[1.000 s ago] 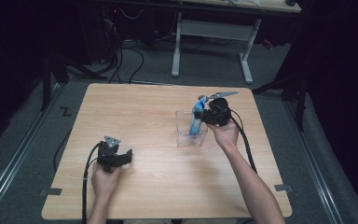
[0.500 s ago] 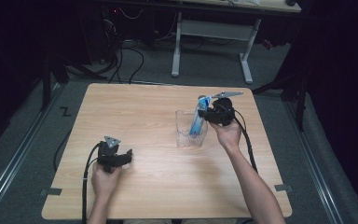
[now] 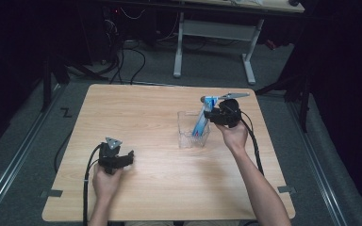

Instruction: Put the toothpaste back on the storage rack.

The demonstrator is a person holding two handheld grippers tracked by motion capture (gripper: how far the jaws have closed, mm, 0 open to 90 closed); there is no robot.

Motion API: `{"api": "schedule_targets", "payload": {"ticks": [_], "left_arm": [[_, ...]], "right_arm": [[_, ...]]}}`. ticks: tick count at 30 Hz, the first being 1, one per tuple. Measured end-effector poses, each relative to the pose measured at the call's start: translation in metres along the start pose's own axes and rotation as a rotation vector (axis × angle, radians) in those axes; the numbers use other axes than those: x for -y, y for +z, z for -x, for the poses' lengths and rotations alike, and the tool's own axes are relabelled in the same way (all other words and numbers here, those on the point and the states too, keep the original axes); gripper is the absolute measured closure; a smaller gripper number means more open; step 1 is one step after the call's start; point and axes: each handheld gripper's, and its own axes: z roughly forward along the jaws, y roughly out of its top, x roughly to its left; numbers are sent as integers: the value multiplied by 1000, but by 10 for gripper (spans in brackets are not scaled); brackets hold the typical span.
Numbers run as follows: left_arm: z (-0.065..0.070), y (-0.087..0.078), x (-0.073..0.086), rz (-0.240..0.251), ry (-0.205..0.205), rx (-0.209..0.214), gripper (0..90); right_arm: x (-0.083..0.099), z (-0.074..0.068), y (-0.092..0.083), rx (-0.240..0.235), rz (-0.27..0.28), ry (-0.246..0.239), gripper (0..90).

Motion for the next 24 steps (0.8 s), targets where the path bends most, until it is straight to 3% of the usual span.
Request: {"api": "schedule_targets", "payload": {"ticks": [7,24], "left_arm": [[0,0,0,1,0,-1,244],[0,0,0,0,0,0,244]], "right_arm": [[-1,-2,-5,20,-1,-26,523],[1,5,-23,27,35,-5,491]]}}
